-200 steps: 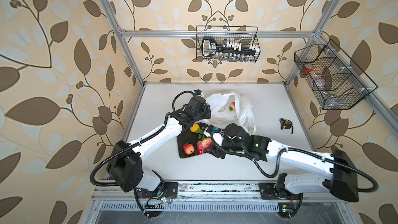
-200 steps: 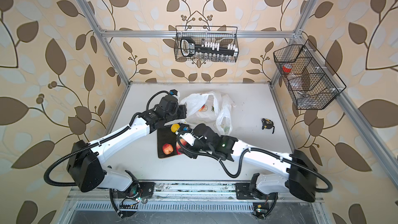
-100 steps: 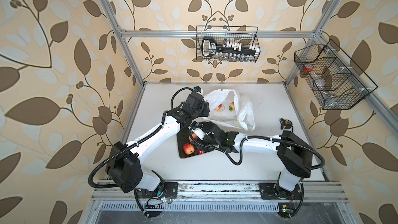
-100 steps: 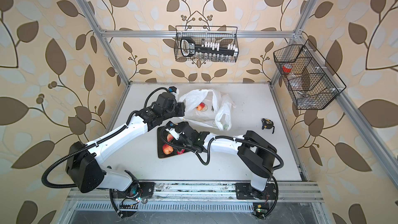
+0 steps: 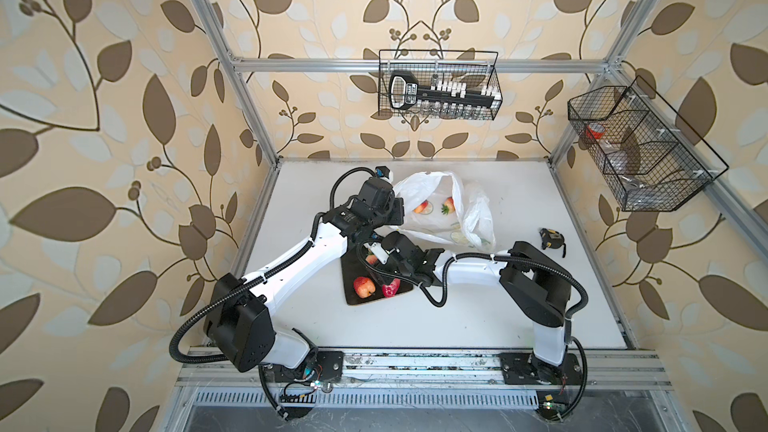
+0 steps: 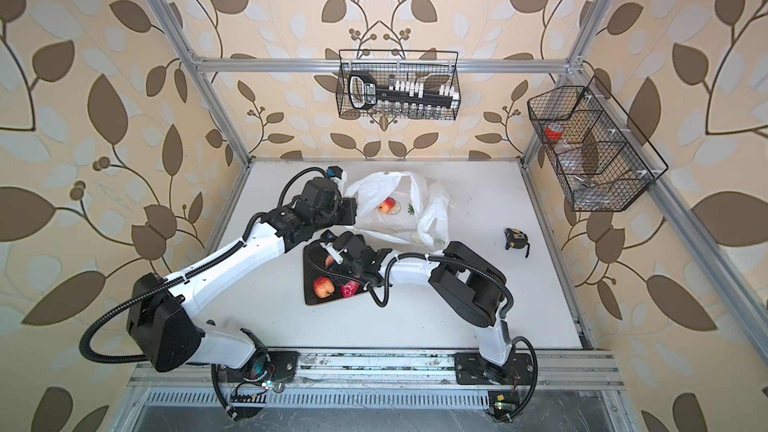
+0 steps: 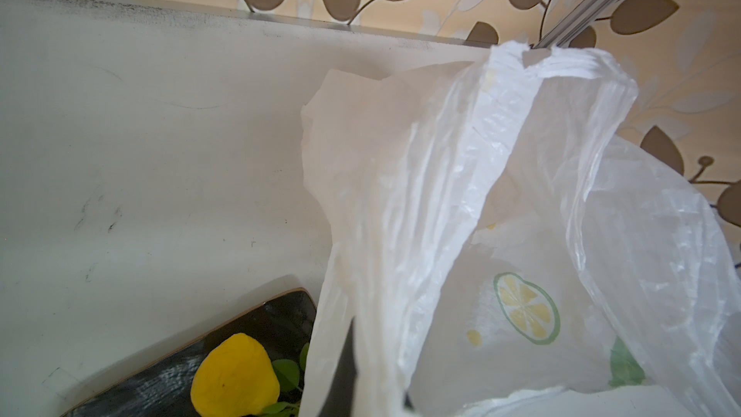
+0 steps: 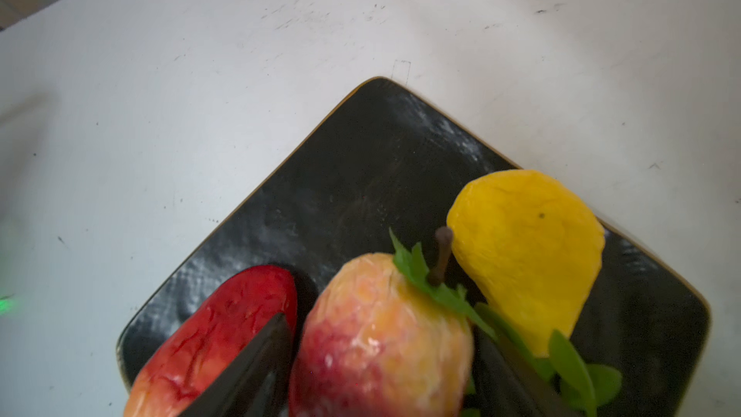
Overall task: Take the fake fruits out of the plastic bag
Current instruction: 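Carry the strawberry out of the bag and release it on the mat, then reach the right gripper back into the bag toward the small red pear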
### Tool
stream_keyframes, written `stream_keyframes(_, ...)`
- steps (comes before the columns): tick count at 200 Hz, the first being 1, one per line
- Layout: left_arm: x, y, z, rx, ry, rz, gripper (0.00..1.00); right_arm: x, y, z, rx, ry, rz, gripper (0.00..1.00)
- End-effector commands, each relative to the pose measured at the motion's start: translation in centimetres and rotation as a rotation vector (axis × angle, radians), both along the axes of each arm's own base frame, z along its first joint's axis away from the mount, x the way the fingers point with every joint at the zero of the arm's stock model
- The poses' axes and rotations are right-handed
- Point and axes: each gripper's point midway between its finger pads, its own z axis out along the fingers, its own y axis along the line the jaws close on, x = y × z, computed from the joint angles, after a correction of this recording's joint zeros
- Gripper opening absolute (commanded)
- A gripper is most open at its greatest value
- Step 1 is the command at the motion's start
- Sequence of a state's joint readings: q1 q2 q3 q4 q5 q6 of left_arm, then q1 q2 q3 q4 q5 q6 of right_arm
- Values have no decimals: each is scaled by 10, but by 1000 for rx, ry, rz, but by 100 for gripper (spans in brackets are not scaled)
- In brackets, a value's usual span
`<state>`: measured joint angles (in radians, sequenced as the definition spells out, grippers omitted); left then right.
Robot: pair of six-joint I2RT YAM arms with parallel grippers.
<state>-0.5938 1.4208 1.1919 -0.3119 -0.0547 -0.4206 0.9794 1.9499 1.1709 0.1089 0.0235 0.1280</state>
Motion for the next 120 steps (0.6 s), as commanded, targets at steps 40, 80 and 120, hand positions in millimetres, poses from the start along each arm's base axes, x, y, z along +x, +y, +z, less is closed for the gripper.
stream_keyframes(40,5,1,31,-22,-64,-11,0,-23,-16,86,113,-54,63,80)
stream_keyframes(80,7,-3,29,-31,-57,-26,0,-70,-90,142,237,-31,-14,73)
stream_keyframes(120,1,-12,17,-58,-12,-66,0,-56,-134,186,380,-35,-278,68)
